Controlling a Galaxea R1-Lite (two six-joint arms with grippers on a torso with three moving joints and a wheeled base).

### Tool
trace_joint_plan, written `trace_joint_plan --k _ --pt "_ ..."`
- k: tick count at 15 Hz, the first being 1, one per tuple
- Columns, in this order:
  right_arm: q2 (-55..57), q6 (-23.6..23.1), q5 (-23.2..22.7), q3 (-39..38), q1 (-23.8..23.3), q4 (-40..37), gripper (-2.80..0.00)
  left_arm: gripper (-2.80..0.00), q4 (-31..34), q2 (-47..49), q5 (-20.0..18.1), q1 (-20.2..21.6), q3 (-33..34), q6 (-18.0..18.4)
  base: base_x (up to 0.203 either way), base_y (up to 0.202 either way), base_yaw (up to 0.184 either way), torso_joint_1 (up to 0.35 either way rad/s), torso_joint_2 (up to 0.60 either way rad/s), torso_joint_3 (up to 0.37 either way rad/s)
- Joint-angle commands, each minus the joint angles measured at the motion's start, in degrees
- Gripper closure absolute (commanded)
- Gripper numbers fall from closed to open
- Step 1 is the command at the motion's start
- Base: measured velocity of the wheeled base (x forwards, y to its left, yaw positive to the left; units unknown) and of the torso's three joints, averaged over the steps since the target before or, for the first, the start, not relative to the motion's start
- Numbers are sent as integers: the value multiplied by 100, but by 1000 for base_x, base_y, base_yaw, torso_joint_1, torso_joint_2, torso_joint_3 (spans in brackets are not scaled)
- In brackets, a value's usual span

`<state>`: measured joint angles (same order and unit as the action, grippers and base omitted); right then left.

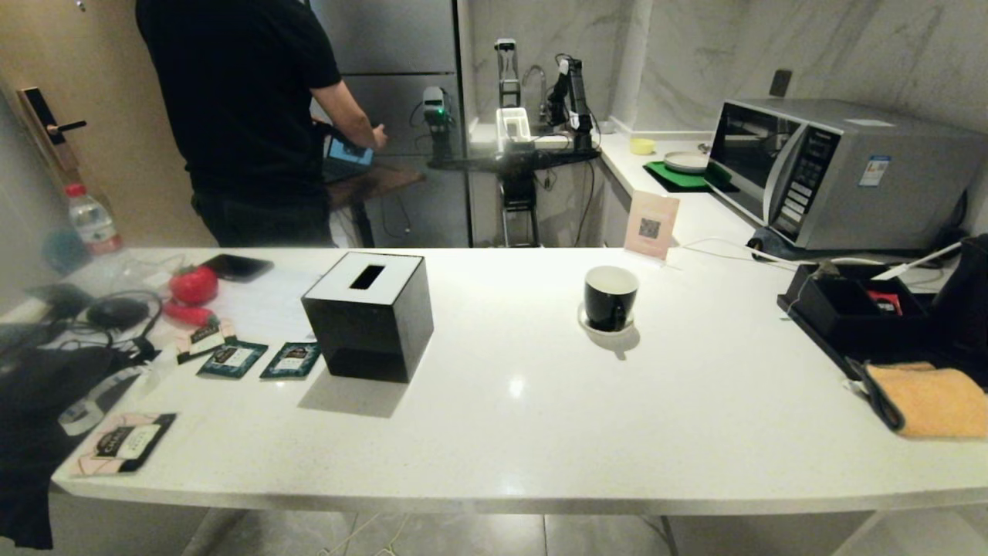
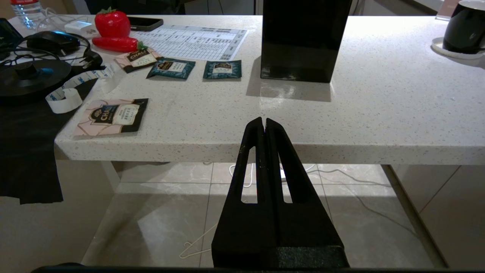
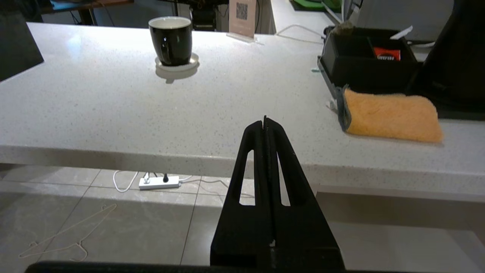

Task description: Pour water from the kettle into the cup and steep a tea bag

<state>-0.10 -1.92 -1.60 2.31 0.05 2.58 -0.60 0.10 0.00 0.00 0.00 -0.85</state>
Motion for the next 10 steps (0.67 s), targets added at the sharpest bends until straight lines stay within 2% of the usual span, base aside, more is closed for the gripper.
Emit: trace_joint_plan --k 1,5,10 --pt "18 -10 -7 141 0 -32 0 0 -2 -1 0 0 0 -3 0 0 0 0 0 0" --pt "113 -18 0 478 -5 -447 0 0 -2 -1 0 0 0 -3 0 0 0 0 0 0" --pt "582 -28 1 699 4 -395 0 0 -2 5 0 0 0 -3 0 0 0 0 0 0"
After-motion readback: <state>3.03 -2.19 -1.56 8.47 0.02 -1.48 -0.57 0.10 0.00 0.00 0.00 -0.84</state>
